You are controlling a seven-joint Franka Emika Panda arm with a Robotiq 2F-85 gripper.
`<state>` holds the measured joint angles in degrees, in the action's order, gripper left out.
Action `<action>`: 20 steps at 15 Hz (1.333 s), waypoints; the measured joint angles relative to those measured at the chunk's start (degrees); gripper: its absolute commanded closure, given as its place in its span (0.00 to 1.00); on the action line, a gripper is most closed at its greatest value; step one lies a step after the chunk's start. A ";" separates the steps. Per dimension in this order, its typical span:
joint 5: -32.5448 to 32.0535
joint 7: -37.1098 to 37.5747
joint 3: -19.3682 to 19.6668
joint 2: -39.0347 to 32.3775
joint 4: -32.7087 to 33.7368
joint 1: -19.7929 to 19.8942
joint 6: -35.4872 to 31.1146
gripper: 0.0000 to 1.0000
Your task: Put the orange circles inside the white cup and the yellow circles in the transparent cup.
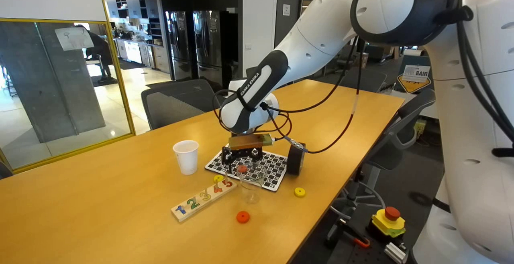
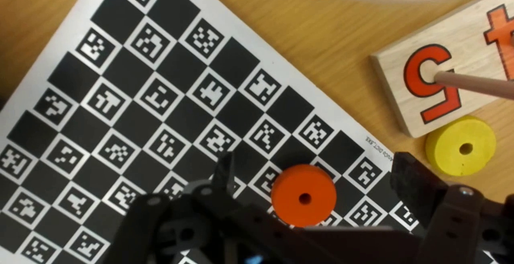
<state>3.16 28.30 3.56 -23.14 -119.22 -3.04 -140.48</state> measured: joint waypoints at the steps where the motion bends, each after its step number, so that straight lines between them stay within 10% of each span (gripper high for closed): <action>1: 0.00 0.23 0.07 -0.03 0.00 0.00 -0.35 0.00; 9: 0.00 1.54 0.57 -0.57 0.02 0.00 -1.36 0.00; 10: 0.00 1.61 0.63 -0.74 0.04 0.00 -1.39 0.25; 20: -0.04 2.15 1.42 -0.57 0.90 -0.21 -1.52 0.82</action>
<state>3.12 30.45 4.98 -23.71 -118.32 -3.25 -142.01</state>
